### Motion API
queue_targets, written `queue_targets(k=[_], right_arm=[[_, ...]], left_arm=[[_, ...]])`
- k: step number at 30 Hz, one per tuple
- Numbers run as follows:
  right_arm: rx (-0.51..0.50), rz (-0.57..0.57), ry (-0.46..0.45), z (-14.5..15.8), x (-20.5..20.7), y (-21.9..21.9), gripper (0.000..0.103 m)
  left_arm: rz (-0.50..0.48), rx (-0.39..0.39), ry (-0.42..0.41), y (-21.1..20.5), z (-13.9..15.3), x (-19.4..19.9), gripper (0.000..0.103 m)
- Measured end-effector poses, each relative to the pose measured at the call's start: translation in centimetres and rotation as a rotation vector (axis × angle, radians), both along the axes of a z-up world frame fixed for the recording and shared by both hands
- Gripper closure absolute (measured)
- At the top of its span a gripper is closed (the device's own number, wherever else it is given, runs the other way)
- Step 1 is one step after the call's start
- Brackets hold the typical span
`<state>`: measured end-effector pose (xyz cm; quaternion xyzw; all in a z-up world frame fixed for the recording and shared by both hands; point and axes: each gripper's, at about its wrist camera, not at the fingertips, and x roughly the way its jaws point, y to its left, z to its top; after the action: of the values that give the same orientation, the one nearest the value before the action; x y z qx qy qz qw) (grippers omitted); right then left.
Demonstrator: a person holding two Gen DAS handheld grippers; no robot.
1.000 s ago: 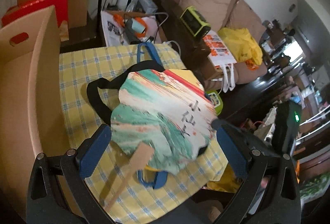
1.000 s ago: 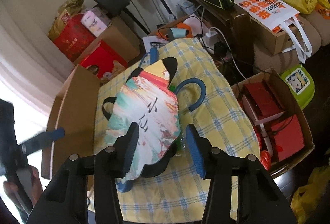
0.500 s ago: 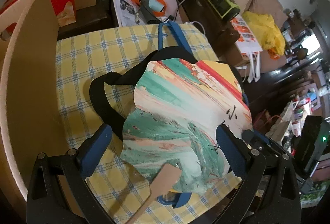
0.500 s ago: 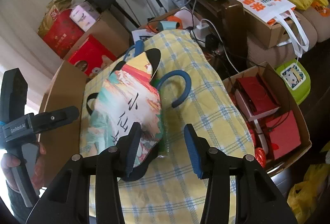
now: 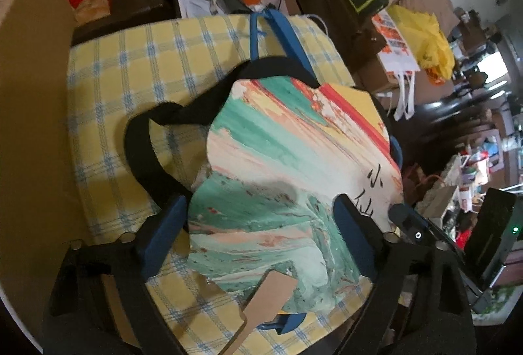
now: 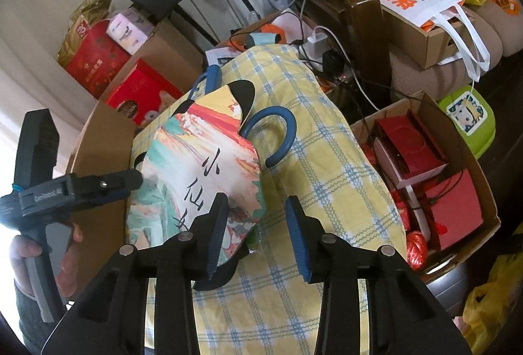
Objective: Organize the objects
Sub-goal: 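Close the left tool on the edge of the marbled fan, then lift the fan up off the black insoles with the left tool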
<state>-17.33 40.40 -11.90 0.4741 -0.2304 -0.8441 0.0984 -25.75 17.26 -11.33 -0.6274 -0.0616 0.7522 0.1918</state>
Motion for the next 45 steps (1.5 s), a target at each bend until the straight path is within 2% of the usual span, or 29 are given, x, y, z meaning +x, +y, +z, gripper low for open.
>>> queue_targets(k=[6, 13, 21, 31, 35, 45], right_arm=[[-0.004, 0.020, 0.006, 0.3, -0.2, -0.5, 0.073], [0.073, 0.024, 0.036, 2.3, -0.1, -1.8, 0.073], [0.089, 0.018, 0.089, 5.4, 0.5, -1.8, 0.071], [0.115, 0.051, 0.171, 10.7, 1.5, -3.1, 0.070], [0.125, 0.085, 0.189, 12.5, 1.5, -4.3, 0.070], [0.155, 0.165, 0.222, 14.5, 1.6, -8.5, 0.069]], left_arm=[[-0.011, -0.029, 0.014, 0.3, 0.2, 0.5, 0.024], [0.012, -0.013, 0.022, -0.1, 1.1, 1.1, 0.024], [0.037, 0.023, 0.117, -0.7, 5.8, 3.8, 0.024], [0.082, 0.074, 0.189, -2.9, 10.9, 6.4, 0.024], [0.107, 0.084, 0.198, -4.4, 12.0, 7.1, 0.025], [0.167, 0.127, 0.204, -9.5, 13.9, 8.4, 0.025]])
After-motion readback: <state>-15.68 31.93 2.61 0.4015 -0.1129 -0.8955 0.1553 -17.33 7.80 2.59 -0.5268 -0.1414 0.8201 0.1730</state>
